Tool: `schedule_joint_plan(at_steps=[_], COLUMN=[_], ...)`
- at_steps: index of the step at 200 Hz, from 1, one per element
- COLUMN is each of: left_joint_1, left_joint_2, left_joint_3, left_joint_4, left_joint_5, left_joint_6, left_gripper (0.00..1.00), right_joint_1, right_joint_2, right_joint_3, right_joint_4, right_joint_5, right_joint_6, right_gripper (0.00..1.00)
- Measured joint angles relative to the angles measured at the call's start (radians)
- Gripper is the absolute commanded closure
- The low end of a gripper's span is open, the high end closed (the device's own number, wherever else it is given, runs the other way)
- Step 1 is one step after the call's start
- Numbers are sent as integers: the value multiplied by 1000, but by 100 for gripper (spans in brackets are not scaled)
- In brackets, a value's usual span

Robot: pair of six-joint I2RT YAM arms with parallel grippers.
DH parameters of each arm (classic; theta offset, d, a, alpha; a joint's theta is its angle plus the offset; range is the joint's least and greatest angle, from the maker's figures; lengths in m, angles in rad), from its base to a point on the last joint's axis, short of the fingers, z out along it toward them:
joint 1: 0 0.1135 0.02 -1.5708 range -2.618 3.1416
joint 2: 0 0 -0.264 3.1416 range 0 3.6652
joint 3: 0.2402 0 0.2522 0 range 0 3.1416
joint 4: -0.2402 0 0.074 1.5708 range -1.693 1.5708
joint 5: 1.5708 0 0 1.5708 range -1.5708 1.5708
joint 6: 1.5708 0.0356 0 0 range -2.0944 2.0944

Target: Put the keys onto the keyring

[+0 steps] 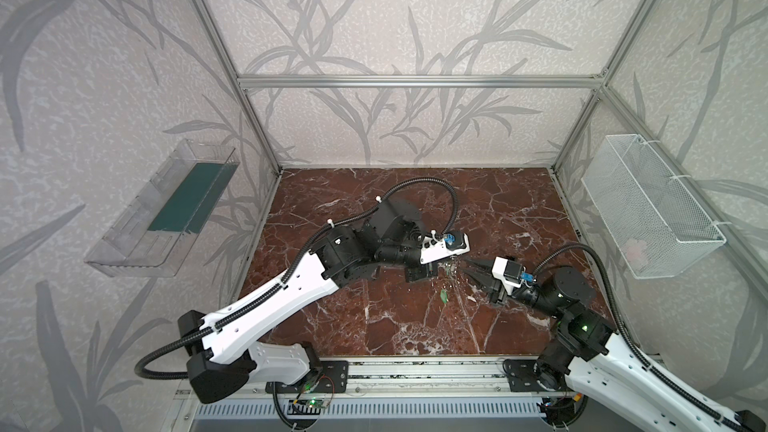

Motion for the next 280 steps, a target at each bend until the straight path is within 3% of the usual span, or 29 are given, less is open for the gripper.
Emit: schedule_joint_plan(at_steps=[50,96,221,249,265,280], left_joint_1=[-54,-87,-116,-118,-118,-118], left_joint_2=[110,155,177,177,177,172], left_joint_3=[179,253,286,286,286,278], left_joint_4=[-191,-285,-332,-332,-331,-322], left_joint_5=[-101,-148,-200,-202,-204,-210], left_joint_6=[20,27,38,40,42,42], left_gripper=[100,100,100,100,100,84], right_joint_1=[0,0,0,0,0,0], right_joint_2=[19,48,62,68,72,77], right_joint_3=[11,11,11,11,11,11], right_joint_4=[-17,-12,25,31,35,39], right_joint_5=[-8,-6,-18,-28,-32,-32], right_joint_6=[-25,-25,-19,-15,-11,-4], right_gripper=[77,77,90,100,100,100])
